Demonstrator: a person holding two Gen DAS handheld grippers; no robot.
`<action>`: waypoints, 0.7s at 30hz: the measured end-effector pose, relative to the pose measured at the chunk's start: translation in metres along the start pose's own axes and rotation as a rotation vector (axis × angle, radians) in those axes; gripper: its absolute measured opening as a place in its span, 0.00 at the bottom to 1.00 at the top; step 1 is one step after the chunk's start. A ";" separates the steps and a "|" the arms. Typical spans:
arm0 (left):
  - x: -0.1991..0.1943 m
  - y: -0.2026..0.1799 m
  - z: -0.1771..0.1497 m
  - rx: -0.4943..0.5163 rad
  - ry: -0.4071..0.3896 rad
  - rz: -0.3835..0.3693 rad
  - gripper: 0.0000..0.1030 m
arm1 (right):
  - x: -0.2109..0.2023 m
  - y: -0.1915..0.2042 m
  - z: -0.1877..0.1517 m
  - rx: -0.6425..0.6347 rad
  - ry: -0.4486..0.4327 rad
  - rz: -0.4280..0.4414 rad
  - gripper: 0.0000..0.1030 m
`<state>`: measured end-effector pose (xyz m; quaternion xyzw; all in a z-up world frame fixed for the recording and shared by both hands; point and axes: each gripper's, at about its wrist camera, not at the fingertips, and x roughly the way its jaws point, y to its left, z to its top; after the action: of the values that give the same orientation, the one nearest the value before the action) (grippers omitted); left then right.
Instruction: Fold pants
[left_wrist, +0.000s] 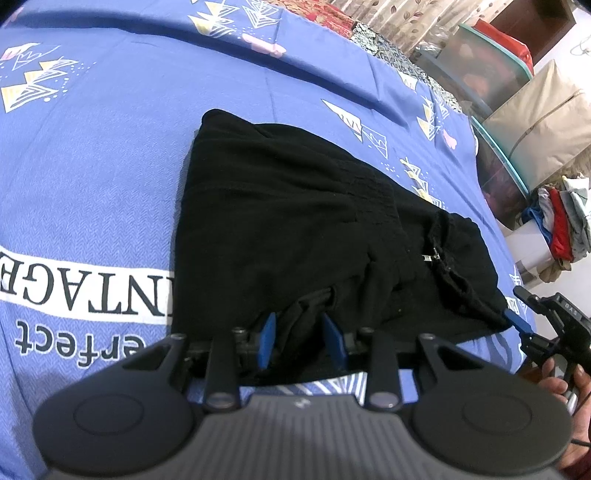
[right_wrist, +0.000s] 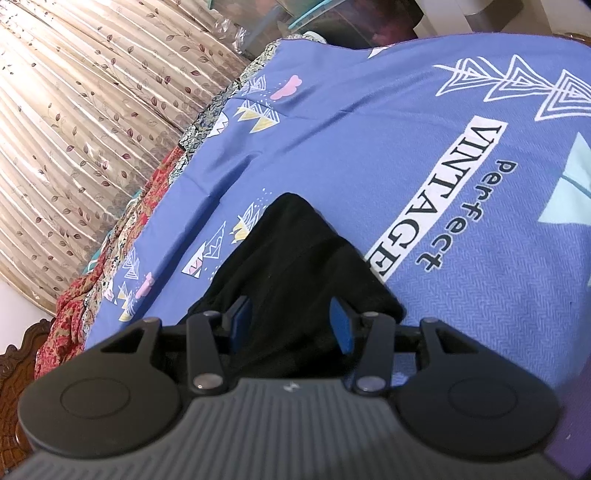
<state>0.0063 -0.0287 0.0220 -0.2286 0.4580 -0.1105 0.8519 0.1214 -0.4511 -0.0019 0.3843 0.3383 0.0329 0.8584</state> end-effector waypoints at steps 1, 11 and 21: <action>0.000 0.000 0.000 0.000 0.000 0.000 0.29 | 0.000 0.000 0.000 0.000 0.000 0.001 0.49; 0.001 -0.001 0.000 0.008 0.000 0.002 0.29 | -0.003 0.001 0.001 0.002 -0.013 0.008 0.50; 0.001 -0.001 0.000 0.015 -0.001 0.006 0.29 | -0.009 -0.003 0.004 0.016 -0.037 0.003 0.50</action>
<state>0.0064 -0.0304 0.0221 -0.2207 0.4575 -0.1111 0.8542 0.1164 -0.4583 0.0029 0.3920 0.3221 0.0244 0.8614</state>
